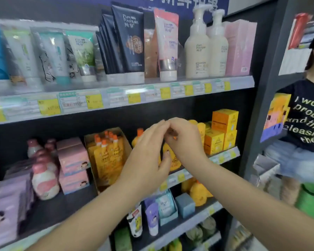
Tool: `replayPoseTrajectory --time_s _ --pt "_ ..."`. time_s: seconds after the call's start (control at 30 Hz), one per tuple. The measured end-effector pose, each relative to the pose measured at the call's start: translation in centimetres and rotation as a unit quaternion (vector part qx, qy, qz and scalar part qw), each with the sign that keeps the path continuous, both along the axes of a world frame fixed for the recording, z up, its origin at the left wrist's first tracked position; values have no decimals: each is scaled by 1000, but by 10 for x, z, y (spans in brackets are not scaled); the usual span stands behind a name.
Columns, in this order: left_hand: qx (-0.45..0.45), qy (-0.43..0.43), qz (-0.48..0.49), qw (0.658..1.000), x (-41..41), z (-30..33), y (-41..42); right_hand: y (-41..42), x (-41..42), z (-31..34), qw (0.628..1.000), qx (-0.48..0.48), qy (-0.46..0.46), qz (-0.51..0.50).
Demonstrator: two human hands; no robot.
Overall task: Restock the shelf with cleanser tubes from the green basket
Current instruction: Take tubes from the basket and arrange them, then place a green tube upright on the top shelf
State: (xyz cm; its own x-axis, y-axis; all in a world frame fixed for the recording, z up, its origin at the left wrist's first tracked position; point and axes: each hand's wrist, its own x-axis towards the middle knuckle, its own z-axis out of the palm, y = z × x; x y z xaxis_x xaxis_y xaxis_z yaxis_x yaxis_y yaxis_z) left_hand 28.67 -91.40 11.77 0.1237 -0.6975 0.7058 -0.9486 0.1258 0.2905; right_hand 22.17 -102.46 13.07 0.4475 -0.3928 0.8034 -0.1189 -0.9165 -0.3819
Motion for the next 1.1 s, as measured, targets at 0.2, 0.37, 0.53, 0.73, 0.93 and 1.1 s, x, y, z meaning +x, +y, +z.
replayPoseTrajectory --time_s 0.2,0.37,0.53,0.73,0.93,1.1 --pt "125 29 -5 992 -10 -74 -11 -8 -18 -112 998 9 58 8" --pt "242 82 0 967 -21 -134 -16 -2 -35 -183 988 36 148 -7" --pt "316 151 17 937 -33 -204 -16 7 -63 -250 969 116 217 14" --pt "364 365 -17 857 -53 -276 -20 20 -80 -300 956 232 174 38" --pt "369 444 20 817 -64 -325 -19 6 -82 -345 943 278 183 -7" --pt "494 470 98 725 -43 -415 -11 5 -89 -397 930 268 251 -6"
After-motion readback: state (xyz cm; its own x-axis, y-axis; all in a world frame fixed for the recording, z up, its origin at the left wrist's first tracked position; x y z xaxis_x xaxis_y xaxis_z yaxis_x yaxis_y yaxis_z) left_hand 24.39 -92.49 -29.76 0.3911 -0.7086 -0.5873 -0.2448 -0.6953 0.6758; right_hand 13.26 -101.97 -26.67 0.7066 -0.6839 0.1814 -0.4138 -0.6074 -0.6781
